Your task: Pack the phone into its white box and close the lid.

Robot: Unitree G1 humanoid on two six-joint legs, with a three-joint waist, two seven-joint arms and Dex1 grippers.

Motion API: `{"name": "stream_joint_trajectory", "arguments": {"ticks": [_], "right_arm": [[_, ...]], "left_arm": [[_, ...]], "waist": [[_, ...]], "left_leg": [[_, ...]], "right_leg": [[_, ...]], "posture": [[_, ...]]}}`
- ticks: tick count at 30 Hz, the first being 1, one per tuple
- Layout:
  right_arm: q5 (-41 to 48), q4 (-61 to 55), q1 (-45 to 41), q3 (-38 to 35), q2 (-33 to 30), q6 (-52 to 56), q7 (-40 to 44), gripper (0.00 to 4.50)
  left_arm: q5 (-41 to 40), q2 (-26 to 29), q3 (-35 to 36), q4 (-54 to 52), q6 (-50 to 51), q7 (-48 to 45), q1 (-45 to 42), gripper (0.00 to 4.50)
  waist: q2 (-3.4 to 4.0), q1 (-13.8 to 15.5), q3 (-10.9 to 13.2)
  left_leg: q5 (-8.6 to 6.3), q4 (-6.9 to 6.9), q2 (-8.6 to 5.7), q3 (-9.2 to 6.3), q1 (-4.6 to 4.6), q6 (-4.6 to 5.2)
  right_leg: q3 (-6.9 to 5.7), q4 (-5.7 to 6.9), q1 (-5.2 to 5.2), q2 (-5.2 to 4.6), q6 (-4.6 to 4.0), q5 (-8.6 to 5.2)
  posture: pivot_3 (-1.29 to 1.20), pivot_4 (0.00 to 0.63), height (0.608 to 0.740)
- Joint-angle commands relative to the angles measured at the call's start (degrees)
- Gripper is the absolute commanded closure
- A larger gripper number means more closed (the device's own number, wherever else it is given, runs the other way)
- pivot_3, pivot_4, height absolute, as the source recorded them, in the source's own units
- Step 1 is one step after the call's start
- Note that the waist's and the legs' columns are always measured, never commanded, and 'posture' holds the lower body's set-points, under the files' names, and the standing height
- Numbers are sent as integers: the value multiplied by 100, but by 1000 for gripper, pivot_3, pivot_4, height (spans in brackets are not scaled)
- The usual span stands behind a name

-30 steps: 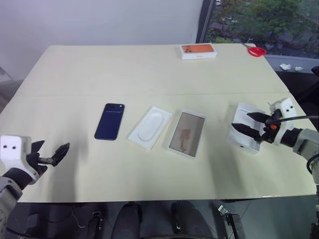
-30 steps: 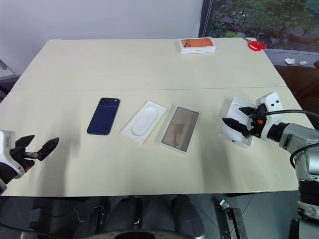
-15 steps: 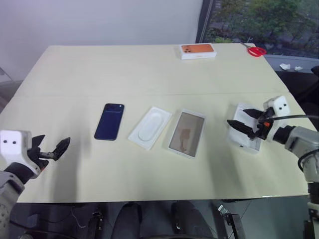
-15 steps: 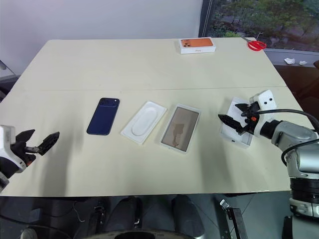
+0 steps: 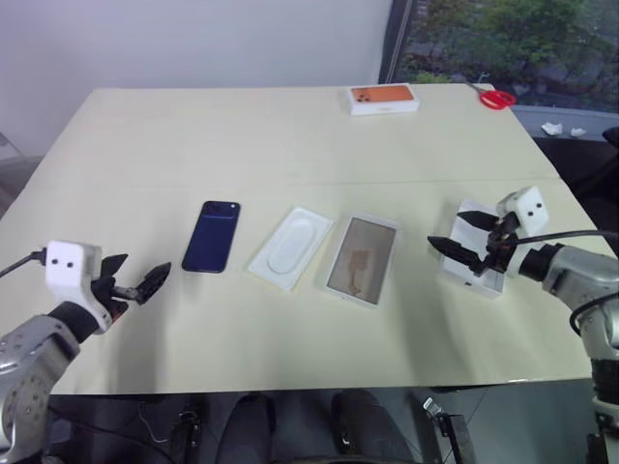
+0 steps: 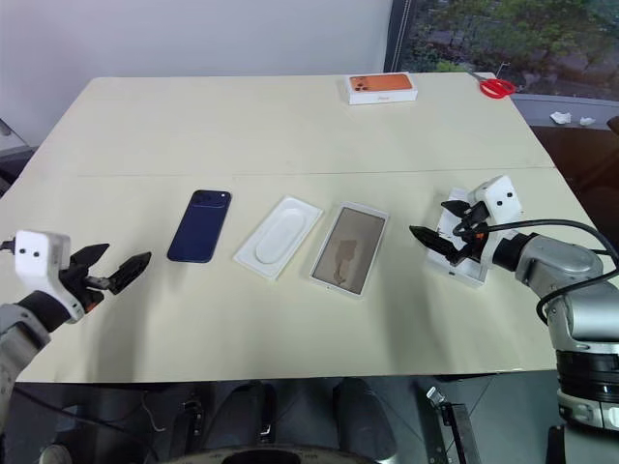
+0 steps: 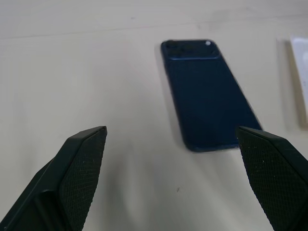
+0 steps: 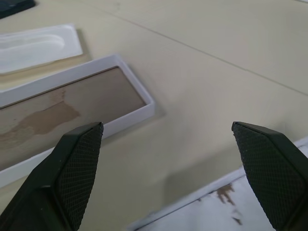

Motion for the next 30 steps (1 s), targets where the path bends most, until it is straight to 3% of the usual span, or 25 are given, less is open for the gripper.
{"name": "stream_joint_trajectory", "arguments": {"ticks": [1, 4, 8, 13, 19, 26, 30], "right_arm": [[153, -580, -11, 93, 23, 67, 31, 25], [179, -1112, 31, 389, -27, 163, 157, 25], [355, -1497, 33, 489, -47, 353, 194, 25], [600, -2154, -28, 662, 49, 638, 83, 25], [665, -2394, 174, 714, 15, 706, 53, 25], [667, -2489, 339, 648, -18, 698, 0, 25], [605, -2472, 395, 690, -25, 661, -29, 0]], "left_arm": [[-306, -7, -674, -472, 325, -27, -383, 24], [-269, -308, -1305, -366, 918, 657, -1387, 24], [-443, -337, -1572, -28, 2031, 993, -2148, 24], [-653, -851, -1584, 1163, 3305, 1291, -3444, 24], [-411, -785, -2353, 1843, 4019, 1090, -4281, 24], [-199, -999, -2549, 2456, 4086, 949, -4576, 24], [-122, -1186, -2479, 2598, 4072, 900, -4613, 1220]], "waist": [[0, 8, 0], [0, 58, 0], [0, 90, -1], [-1, 147, -1], [-2, 143, -1], [0, 139, -2], [0, 162, -2]], "left_leg": [[0, 0, -1, 0, 0, 0], [0, 7, -2, -6, -1, 0], [0, 12, 0, -9, 0, 0], [1, 19, -1, -18, -2, 1], [2, 19, -3, -19, -4, -1], [3, 17, -2, -21, -2, -3], [4, 18, -4, -21, -2, -4]], "right_leg": [[1, 0, 0, -1, 0, 0], [-3, 7, 1, 0, 1, 0], [-1, 11, 1, 6, 1, 0], [-13, 16, 2, 8, 1, 0], [-14, 13, 2, 7, 1, 0], [-14, 16, 1, 9, 1, 0], [-14, 15, 3, 7, 1, 0]], "posture": [[0, 150, 731], [0, 150, 731], [0, 150, 731], [0, 150, 731], [0, 150, 731], [0, 150, 731], [0, 150, 731]]}}
